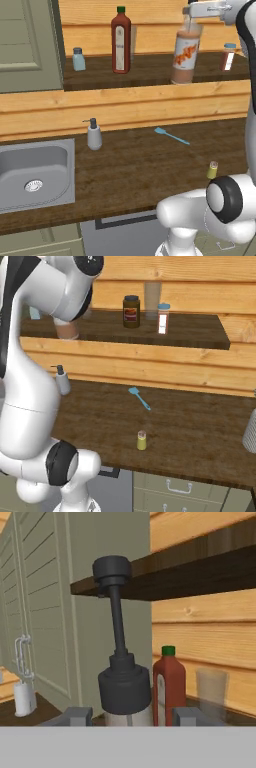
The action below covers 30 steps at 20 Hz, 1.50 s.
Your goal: Put the shaker and condiment bottle from the counter next to their counterparts in the cabinet.
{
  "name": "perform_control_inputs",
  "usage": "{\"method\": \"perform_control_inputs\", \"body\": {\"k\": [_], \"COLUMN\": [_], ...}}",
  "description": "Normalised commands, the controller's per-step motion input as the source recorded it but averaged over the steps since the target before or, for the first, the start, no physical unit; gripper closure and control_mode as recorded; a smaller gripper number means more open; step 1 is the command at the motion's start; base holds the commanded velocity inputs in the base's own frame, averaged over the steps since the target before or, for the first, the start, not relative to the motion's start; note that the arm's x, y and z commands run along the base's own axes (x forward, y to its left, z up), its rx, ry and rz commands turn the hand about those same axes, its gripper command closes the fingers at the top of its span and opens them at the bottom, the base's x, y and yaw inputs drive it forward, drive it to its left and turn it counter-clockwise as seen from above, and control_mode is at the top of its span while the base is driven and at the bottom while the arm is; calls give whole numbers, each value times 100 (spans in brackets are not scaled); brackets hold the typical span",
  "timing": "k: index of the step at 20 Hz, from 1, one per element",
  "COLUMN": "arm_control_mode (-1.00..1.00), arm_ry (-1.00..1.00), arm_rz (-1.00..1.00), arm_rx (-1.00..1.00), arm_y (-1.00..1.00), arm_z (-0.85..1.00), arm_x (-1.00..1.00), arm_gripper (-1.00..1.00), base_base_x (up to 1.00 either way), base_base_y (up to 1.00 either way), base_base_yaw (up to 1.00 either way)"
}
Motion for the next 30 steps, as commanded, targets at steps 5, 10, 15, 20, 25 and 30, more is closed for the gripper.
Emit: {"method": "perform_control_inputs", "body": {"k": [5,10,15,20,25,30], "arm_control_mode": [-100,-100,-100,-100,-100,-100], "arm_ry": [0,0,-5,-10,-6,-3], "arm_rz": [0,0,0,0,0,0], "arm_rx": [5,9,0,0,0,0], "arm_y": [1,3,12,16,9,5], "arm_z": [16,4,-13,-18,-2,-9], "arm_x": [0,0,0,0,0,0], "arm_gripper": [100,100,100,100,100,100], "base_base_x": [0,0,0,0,0,0], "base_base_y": [0,0,0,0,0,0], "base_base_yaw": [0,0,0,0,0,0]}}
